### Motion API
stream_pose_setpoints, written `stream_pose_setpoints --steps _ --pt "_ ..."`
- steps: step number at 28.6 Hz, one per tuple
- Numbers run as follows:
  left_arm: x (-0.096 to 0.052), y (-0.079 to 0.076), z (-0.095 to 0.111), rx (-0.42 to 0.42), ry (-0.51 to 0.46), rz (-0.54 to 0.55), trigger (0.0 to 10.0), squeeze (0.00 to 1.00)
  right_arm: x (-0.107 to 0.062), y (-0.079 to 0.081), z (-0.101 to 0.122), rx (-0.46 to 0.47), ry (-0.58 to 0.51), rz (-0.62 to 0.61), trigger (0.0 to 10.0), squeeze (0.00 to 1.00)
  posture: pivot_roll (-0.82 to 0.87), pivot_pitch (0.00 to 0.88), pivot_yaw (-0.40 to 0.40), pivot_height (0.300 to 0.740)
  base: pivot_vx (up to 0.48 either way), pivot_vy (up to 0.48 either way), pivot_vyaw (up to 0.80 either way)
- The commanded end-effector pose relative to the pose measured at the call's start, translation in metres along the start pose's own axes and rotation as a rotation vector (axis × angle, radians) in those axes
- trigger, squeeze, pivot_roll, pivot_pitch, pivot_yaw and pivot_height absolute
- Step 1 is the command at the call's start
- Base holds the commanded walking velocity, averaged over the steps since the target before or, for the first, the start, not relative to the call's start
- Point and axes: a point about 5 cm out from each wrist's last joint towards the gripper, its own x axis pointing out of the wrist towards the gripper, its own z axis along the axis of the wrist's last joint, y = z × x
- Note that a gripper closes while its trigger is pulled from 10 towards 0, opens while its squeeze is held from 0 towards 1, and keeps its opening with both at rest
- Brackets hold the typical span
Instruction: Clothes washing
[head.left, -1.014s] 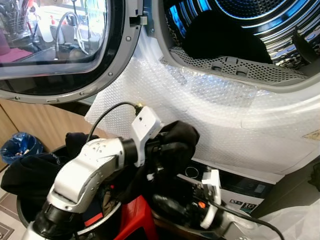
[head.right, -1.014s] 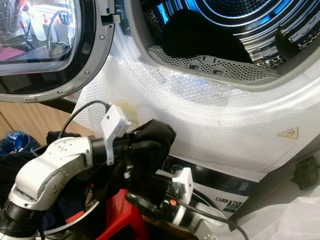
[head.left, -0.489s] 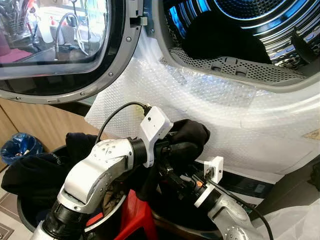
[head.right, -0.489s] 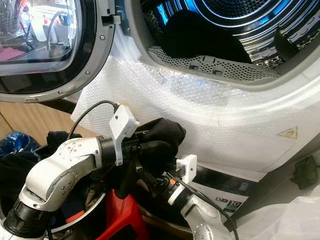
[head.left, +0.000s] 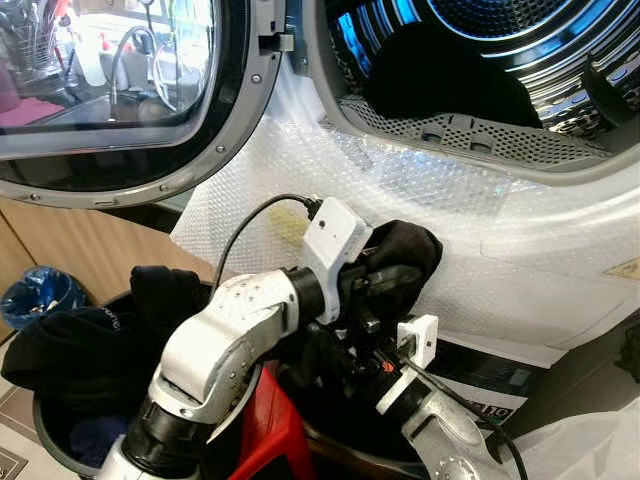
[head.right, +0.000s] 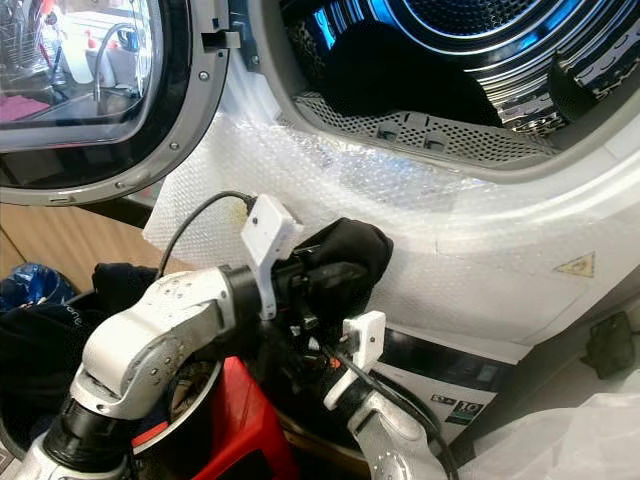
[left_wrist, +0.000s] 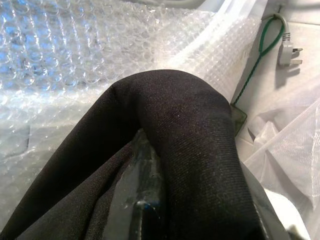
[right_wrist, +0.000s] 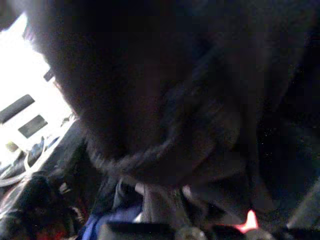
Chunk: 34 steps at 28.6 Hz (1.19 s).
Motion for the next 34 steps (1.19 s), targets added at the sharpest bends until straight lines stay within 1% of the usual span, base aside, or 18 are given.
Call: stream_pose_setpoints --steps 1,2,4,6,10,13,15,17,18,20,21,22,23,24,28,30,32,34 --pt "0.002 -0.009 0.006 0.014 -0.018 -0.026 0.0 0.00 0.002 -0.001 0.008 0.038 -0.058 -0.027 10.0 1.00 -0.02 0.084 -0.028 0.740 0.000 0.000 0.00" --pt "0.002 -0.010 0.006 0.007 -0.016 -0.021 0.0 0.00 0.002 -0.003 0.013 0.070 -0.098 -0.050 10.0 1.00 -0.02 0.084 -0.028 0.740 0.000 0.000 0.00" --pt "0.002 -0.011 0.006 0.005 -0.015 -0.018 0.0 0.00 0.001 -0.003 0.015 0.089 -0.117 -0.048 10.0 1.00 -0.02 0.085 -0.028 0.740 0.000 0.000 0.00" --pt "0.003 -0.010 0.006 0.003 -0.005 -0.004 0.0 0.00 -0.001 0.002 0.012 0.066 -0.079 0.003 10.0 1.00 -0.02 0.085 -0.025 0.740 0.000 0.000 0.00" --pt "0.006 -0.007 0.008 -0.005 0.004 0.015 0.0 0.00 -0.002 0.001 0.009 0.039 -0.061 -0.022 10.0 1.00 -0.02 0.085 -0.023 0.740 0.000 0.000 0.00" --pt "0.011 -0.007 0.012 -0.011 0.014 0.021 0.0 0.00 -0.002 0.001 0.007 0.027 -0.059 -0.042 10.0 1.00 -0.02 0.088 -0.021 0.740 0.000 0.000 0.00" --pt "0.020 -0.008 0.015 -0.032 0.012 0.022 0.0 0.00 -0.002 0.002 0.005 0.019 -0.052 -0.047 10.0 1.00 -0.02 0.089 -0.018 0.740 0.000 0.000 0.00" --pt "0.024 -0.011 0.015 -0.041 0.018 0.018 0.0 0.00 -0.002 0.002 0.004 0.006 -0.046 -0.056 10.0 1.00 -0.03 0.091 -0.016 0.740 0.000 0.000 0.00" --pt "0.029 -0.014 0.014 -0.073 0.017 0.016 0.0 0.00 -0.002 0.002 0.003 -0.016 -0.041 -0.065 10.0 1.00 -0.03 0.090 -0.014 0.740 0.000 0.000 0.00" --pt "0.036 -0.019 0.014 -0.104 0.019 0.017 0.0 0.00 -0.003 -0.001 0.003 -0.062 -0.038 -0.110 10.0 1.00 -0.04 0.090 -0.012 0.740 0.000 0.000 0.00" --pt "0.041 -0.023 0.014 -0.137 0.019 0.016 0.0 0.00 -0.003 -0.003 0.005 -0.072 -0.057 -0.148 10.0 1.00 -0.04 0.090 -0.009 0.740 0.000 0.000 0.00" --pt "0.042 -0.023 0.015 -0.146 0.019 0.015 0.0 0.00 -0.003 -0.004 0.005 -0.073 -0.062 -0.157 10.0 1.00 -0.04 0.090 -0.009 0.740 0.000 0.000 0.00" --pt "0.043 -0.026 0.014 -0.162 0.024 0.015 0.0 0.00 -0.004 -0.008 0.009 -0.079 -0.090 -0.207 10.0 1.00 -0.04 0.091 -0.006 0.740 0.000 0.000 0.00" --pt "0.045 -0.029 0.012 -0.175 0.038 0.016 0.0 0.00 -0.007 -0.016 0.015 -0.100 -0.141 -0.307 10.0 1.00 -0.05 0.093 -0.005 0.740 0.000 0.000 0.00" --pt "0.045 -0.030 0.008 -0.199 0.061 0.046 0.0 0.00 -0.017 -0.031 0.028 -0.120 -0.236 -0.461 10.0 1.00 -0.05 0.094 0.000 0.740 0.000 0.000 0.00" --pt "0.045 -0.029 0.007 -0.202 0.063 0.054 0.0 0.00 -0.018 -0.031 0.029 -0.127 -0.240 -0.459 10.0 1.00 -0.05 0.093 0.002 0.740 0.000 0.000 0.00" --pt "0.047 -0.025 0.009 -0.232 0.057 0.087 0.0 0.00 -0.019 -0.030 0.033 -0.156 -0.245 -0.470 10.0 1.00 -0.05 0.092 0.005 0.740 0.000 0.000 0.00" --pt "0.049 -0.025 0.013 -0.251 0.043 0.086 0.0 0.00 -0.020 -0.031 0.032 -0.174 -0.243 -0.489 10.0 1.00 -0.05 0.090 0.006 0.740 0.000 0.000 0.00"
